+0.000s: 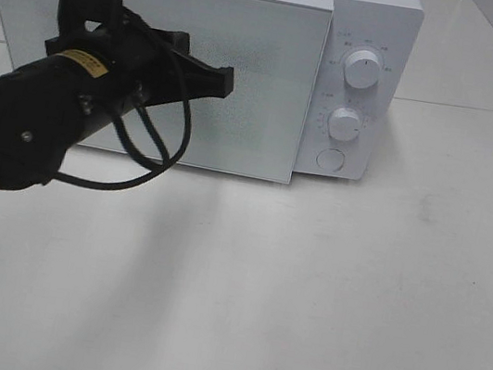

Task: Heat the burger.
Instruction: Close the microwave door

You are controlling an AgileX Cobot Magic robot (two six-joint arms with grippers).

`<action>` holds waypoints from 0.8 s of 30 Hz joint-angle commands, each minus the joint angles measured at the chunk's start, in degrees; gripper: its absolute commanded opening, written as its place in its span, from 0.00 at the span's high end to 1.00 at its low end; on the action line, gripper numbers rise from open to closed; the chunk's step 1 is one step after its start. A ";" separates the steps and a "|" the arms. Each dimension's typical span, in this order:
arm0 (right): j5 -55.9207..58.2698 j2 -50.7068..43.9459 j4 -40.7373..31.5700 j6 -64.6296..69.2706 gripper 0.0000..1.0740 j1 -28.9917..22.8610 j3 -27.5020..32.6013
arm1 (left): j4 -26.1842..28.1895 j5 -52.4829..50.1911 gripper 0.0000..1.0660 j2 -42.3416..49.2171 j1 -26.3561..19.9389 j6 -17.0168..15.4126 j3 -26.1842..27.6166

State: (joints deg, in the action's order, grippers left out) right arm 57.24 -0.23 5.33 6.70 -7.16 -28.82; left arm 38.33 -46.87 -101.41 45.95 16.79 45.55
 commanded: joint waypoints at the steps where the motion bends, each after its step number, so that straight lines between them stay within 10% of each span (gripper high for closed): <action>1: 0.00 -1.60 -0.06 0.29 0.30 0.40 0.11 | 4.53 0.86 1.00 -1.38 1.26 3.55 3.32; 24: 0.00 -1.60 -0.06 0.29 0.30 0.40 0.11 | 17.30 7.16 1.00 -12.15 1.49 15.47 23.72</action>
State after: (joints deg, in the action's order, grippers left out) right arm 57.24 -0.23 5.33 6.70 -7.16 -28.82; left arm 54.83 -36.21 -113.33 48.59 31.86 67.95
